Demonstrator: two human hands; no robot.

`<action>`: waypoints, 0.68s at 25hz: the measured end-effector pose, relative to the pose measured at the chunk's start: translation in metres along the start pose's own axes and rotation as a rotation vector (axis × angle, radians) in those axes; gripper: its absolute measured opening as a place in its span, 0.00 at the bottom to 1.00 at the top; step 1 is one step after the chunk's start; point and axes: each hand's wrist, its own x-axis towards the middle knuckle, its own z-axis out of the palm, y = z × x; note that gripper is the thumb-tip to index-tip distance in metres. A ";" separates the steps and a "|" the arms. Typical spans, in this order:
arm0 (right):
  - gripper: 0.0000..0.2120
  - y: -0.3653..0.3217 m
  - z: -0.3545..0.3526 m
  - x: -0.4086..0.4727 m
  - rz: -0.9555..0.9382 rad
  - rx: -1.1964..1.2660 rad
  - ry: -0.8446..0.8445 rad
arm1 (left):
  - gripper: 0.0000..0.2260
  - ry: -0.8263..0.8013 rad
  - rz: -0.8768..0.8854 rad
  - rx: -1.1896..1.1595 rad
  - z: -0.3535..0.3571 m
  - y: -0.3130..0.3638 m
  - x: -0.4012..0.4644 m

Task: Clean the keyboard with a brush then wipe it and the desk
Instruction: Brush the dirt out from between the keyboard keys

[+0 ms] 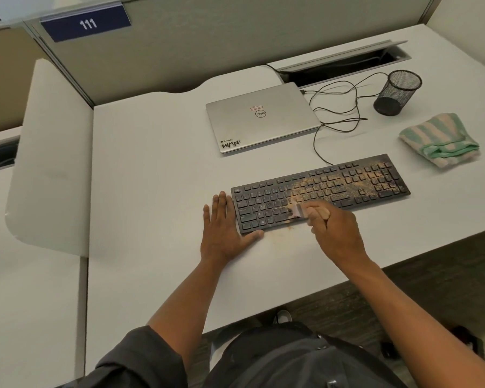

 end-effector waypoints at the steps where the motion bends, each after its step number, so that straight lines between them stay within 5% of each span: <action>1: 0.09 -0.005 0.002 0.001 0.050 0.054 -0.011 | 0.58 0.001 -0.001 0.000 0.000 0.000 0.000; 5: 0.09 -0.016 0.014 0.003 0.098 0.017 -0.111 | 0.58 0.003 -0.001 -0.011 0.000 -0.001 0.000; 9: 0.13 -0.018 0.001 0.019 0.114 -0.164 -0.007 | 0.58 -0.002 0.013 -0.011 -0.002 -0.001 -0.001; 13: 0.13 -0.033 0.003 0.028 0.171 0.020 -0.106 | 0.57 0.000 0.018 -0.010 -0.002 -0.002 0.000; 17: 0.18 -0.031 0.009 0.029 0.135 -0.179 -0.075 | 0.57 -0.003 0.023 -0.022 -0.002 -0.003 0.000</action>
